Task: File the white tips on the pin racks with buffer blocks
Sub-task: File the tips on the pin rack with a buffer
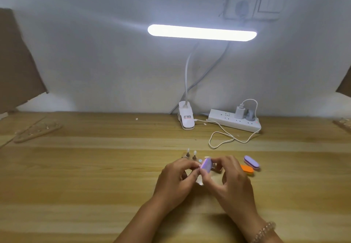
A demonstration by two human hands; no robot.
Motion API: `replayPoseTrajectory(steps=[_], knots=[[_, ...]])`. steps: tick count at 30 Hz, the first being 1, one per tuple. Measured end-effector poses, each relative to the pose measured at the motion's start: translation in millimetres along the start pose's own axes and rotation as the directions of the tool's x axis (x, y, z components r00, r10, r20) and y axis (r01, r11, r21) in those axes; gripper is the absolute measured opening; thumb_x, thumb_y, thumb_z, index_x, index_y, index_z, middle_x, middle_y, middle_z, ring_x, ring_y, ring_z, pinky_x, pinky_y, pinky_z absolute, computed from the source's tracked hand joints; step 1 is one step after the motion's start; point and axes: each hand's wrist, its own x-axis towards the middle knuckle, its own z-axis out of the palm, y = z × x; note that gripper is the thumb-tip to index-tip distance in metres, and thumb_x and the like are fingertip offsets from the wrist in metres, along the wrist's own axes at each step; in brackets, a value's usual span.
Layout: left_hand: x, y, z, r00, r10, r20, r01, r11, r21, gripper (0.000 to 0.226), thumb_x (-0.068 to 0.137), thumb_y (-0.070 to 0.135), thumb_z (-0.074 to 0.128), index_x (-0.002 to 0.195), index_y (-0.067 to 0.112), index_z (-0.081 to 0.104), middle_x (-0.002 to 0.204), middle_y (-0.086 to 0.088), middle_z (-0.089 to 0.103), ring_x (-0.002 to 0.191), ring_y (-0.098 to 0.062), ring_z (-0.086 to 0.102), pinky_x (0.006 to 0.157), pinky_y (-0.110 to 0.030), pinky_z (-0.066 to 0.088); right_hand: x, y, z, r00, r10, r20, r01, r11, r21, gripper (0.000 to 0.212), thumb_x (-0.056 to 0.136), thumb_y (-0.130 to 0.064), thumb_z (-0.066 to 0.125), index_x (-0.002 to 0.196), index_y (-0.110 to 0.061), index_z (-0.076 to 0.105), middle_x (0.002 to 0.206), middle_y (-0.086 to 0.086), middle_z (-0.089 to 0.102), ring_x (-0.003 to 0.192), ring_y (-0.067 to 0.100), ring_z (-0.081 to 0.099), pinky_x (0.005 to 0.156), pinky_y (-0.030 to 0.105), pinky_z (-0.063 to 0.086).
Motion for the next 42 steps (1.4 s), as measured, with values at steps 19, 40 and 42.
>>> replayPoseTrajectory(steps=[19, 40, 42], knots=[[42.8, 13.5, 2.7, 0.989, 0.000, -0.150, 0.034, 0.975, 0.221, 0.014, 0.091, 0.025, 0.066, 0.090, 0.035, 0.056, 0.098, 0.017, 0.071, 0.099, -0.008, 0.059, 0.093, -0.033, 0.041, 13.0, 23.5, 1.6, 0.947, 0.311, -0.085, -0.283, 0.928, 0.244, 0.017, 0.085, -0.046, 0.066, 0.081, -0.033, 0.057, 0.079, -0.004, 0.056, 0.070, 0.022, 0.054, 0.060, 0.036, 0.041], [35.8, -1.3, 25.9, 0.973, 0.212, -0.095, -0.123, 0.816, 0.564, 0.021, 0.082, 0.034, 0.064, 0.103, 0.031, 0.064, 0.141, 0.006, 0.047, 0.138, -0.018, 0.032, 0.111, -0.035, 0.014, 13.9, 21.9, 5.8, 0.951, 0.303, -0.055, -0.280, 0.925, 0.256, 0.021, 0.084, -0.047, 0.065, 0.081, -0.027, 0.059, 0.077, -0.003, 0.058, 0.065, 0.014, 0.054, 0.058, 0.031, 0.039], [34.1, 1.3, 25.9, 0.967, 0.245, -0.077, -0.156, 0.800, 0.580, 0.017, 0.080, 0.034, 0.067, 0.097, 0.031, 0.066, 0.140, 0.005, 0.049, 0.139, -0.020, 0.035, 0.112, -0.038, 0.015, 14.4, 21.5, 5.6, 0.950, 0.308, -0.052, -0.284, 0.921, 0.267, 0.022, 0.082, -0.049, 0.063, 0.082, -0.028, 0.059, 0.078, -0.003, 0.058, 0.068, 0.016, 0.056, 0.059, 0.033, 0.040]])
